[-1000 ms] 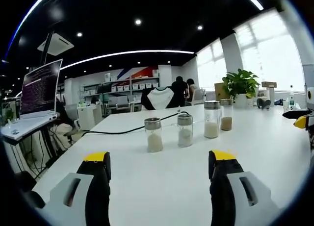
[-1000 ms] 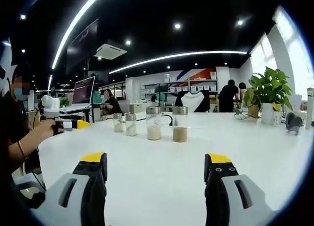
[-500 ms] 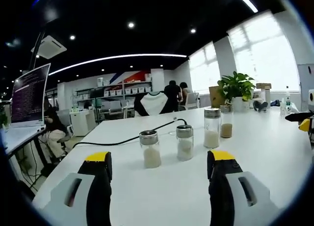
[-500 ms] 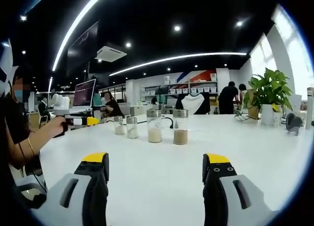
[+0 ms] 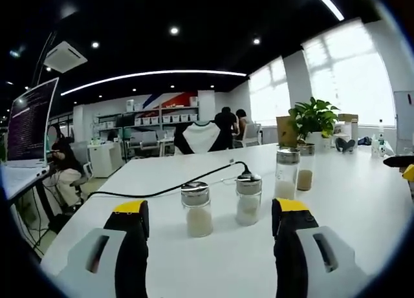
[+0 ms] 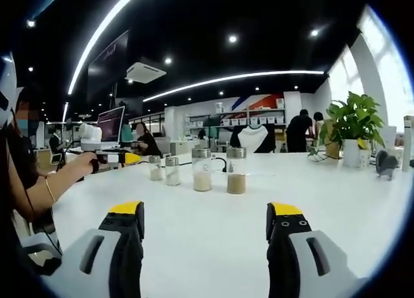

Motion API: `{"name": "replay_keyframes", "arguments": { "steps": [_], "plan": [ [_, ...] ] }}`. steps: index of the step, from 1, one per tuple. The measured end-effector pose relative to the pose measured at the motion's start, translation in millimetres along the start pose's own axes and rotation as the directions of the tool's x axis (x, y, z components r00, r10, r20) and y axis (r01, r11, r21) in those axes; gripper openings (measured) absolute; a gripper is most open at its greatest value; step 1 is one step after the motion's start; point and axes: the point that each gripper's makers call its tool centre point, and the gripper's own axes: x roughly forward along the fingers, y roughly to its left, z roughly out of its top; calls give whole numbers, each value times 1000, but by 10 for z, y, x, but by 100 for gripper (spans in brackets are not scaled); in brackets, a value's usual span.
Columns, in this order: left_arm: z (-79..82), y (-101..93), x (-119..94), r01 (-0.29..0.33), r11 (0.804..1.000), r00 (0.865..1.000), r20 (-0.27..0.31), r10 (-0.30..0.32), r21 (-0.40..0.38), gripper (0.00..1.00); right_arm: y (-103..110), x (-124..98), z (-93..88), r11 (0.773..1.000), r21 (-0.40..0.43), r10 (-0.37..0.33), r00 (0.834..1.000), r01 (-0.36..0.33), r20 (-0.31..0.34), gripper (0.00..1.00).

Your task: Rotate the seasoning bottle until the label or dispensing opening points toward the visible target arrow and the bottle remains upright within the marked orientation range

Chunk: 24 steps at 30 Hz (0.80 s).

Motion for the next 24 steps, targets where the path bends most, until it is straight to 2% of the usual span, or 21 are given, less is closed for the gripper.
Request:
{"name": "replay_keyframes", "arguments": {
  "steps": [8,17,24],
  "plan": [
    [126,-24,171,2,1000,1000,9,-2,20,80,20,8,14,1000,-2,-3,1000,3,-2,75],
    [301,70,370,-10,998,1000,17,9,54,80,-14,-29,-8,1000,3,-20,1000,20,-4,75],
    [302,128,546,-13,998,1000,4,13,69,78,-32,-44,-22,1000,8,-30,1000,30,-7,75]
  ]
}}
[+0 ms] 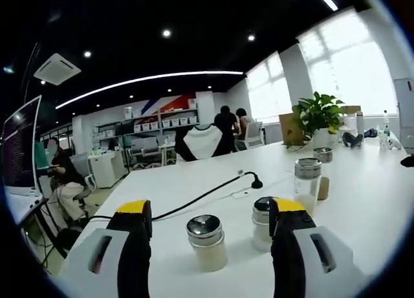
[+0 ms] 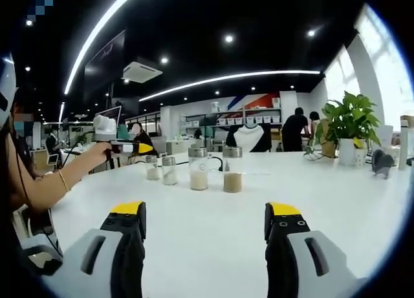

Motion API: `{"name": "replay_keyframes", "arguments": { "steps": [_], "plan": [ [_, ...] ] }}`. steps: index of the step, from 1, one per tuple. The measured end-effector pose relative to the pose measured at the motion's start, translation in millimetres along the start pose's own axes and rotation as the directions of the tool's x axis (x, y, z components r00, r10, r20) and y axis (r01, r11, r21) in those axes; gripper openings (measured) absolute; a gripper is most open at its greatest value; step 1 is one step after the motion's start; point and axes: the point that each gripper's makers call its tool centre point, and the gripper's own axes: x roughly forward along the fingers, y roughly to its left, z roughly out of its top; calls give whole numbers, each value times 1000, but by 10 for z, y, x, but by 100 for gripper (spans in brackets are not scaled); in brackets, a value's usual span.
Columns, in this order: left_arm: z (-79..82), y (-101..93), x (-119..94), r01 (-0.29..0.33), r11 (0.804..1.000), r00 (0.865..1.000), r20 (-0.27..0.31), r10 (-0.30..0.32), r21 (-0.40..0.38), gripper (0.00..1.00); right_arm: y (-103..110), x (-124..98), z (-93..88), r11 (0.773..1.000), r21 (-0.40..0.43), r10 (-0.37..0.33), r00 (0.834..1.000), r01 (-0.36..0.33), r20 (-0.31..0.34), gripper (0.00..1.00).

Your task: Rotate the seasoning bottle until the label or dispensing opening points toward the visible target arrow and the bottle remains upright within the marked orientation range

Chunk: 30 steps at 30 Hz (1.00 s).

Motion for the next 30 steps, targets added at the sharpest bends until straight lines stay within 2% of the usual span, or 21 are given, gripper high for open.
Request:
{"name": "replay_keyframes", "arguments": {
  "steps": [9,16,21,26,30],
  "plan": [
    [-116,41,121,-2,1000,1000,-18,2,-28,78,-34,3,1,1000,0,-16,1000,16,-7,75],
    [-251,47,146,11,1000,999,-53,-11,-6,77,-32,45,-8,1000,3,-14,1000,14,-11,75],
    [-259,59,168,12,1000,999,-40,-13,-17,75,-20,46,8,1000,2,-10,1000,10,-7,74],
    [-359,66,211,17,1000,998,-55,-18,-16,71,-42,42,-19,1000,4,-15,1000,15,-15,74],
    [-534,17,226,32,999,995,-88,-35,-37,69,-47,50,-52,1000,13,-18,1000,18,-23,74]
  ]
}}
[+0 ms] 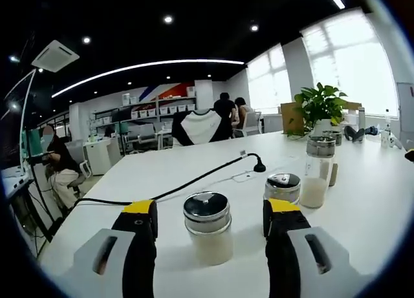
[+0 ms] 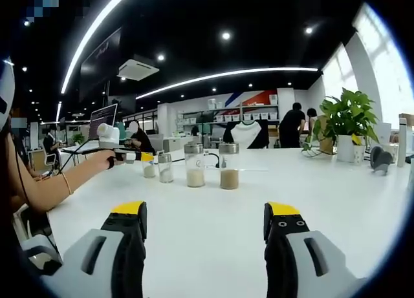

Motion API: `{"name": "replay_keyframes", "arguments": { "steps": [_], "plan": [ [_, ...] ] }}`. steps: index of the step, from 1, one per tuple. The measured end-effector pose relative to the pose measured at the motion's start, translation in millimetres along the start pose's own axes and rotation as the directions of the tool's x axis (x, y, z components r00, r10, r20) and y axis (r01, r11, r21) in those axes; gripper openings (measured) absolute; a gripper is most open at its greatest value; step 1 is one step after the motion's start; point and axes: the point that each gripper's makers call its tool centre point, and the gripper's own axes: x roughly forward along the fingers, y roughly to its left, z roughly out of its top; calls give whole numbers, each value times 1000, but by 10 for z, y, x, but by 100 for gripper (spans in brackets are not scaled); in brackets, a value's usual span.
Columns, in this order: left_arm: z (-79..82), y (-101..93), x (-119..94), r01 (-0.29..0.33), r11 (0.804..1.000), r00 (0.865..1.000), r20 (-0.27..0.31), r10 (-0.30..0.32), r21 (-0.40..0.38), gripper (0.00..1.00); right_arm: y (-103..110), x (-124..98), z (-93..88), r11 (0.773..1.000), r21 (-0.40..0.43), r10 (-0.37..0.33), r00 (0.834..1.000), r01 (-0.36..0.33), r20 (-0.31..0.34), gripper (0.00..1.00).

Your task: Rotate the seasoning bottle until the label or dispensing opening points toward the visible target arrow and the bottle remains upright within the marked orientation range

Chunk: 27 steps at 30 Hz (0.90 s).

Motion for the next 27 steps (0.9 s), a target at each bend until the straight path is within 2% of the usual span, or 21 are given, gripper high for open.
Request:
{"name": "replay_keyframes", "arguments": {
  "steps": [3,6,12,16,20,27],
  "plan": [
    [-17,18,20,-9,1000,1000,14,9,17,64,4,5,-13,1000,7,4,1000,-4,0,73],
    [-6,9,51,4,1000,1000,29,-4,2,59,3,6,-21,1000,7,5,1000,-5,-3,73],
    [-78,22,98,-2,1000,1000,13,2,4,57,-37,4,-39,1000,16,-5,1000,5,0,73],
    [-120,45,147,7,1000,1000,23,-7,-28,49,-61,13,-99,1000,20,-11,1000,11,-15,73],
    [-188,37,179,10,1000,1000,5,-10,-24,49,-91,-18,-118,999,31,-20,1000,21,-18,72],
    [-180,62,174,-1,1000,1000,13,1,-26,45,-116,-28,-133,998,48,-36,999,37,-18,72]
  ]
}}
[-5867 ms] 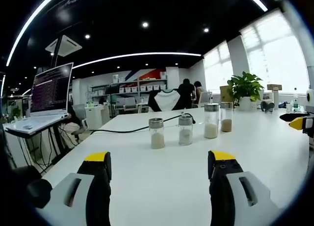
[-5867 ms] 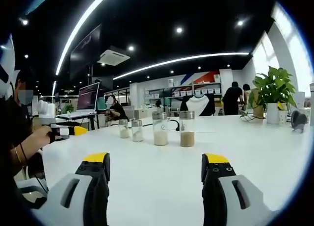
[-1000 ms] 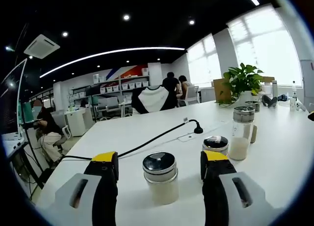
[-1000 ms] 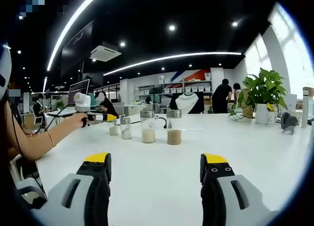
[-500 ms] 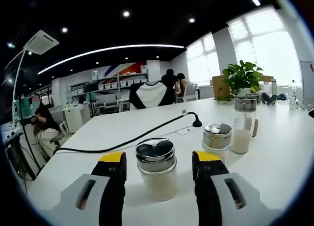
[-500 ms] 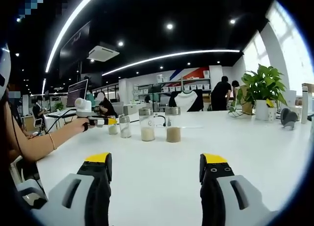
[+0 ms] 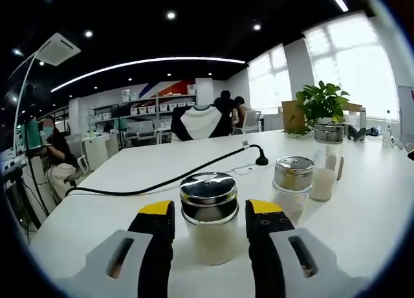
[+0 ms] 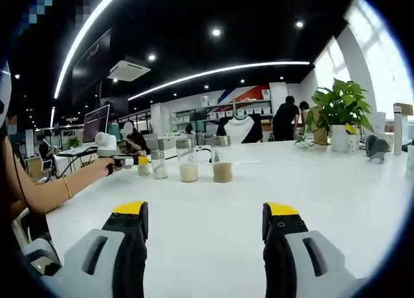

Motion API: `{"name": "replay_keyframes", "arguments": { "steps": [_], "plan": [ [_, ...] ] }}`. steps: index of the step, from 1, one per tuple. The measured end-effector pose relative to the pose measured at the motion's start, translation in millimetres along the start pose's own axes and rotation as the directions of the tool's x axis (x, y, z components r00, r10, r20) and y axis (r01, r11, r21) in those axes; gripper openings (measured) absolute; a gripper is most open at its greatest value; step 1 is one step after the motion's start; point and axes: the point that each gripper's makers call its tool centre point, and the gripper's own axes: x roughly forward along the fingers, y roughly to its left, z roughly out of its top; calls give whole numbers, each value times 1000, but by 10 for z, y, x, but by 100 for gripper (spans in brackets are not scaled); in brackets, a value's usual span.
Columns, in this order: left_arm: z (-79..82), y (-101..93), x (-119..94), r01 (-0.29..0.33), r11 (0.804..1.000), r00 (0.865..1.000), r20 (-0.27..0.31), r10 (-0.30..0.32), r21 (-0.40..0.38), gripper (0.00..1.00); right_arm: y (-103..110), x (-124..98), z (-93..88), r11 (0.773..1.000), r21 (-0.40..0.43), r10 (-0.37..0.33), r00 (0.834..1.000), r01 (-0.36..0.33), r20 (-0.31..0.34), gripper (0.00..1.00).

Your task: Rotate the seasoning bottle until the label or dispensing opening points toward the visible target arrow and the bottle remains upright within the marked orientation range

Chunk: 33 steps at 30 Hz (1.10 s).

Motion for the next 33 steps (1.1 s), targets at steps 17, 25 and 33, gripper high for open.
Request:
{"name": "replay_keyframes", "arguments": {
  "steps": [17,25,33],
  "plan": [
    [0,-45,-4,23,999,999,27,-22,-25,36,4,-9,16,1000,-7,-5,1000,5,-3,71],
    [19,-67,-1,10,1000,998,59,-9,-11,35,3,-29,25,1000,0,-9,1000,9,-2,70],
    [100,-67,-46,-9,1000,998,63,7,24,35,8,-34,81,1000,3,-9,1000,8,12,70]
  ]
}}
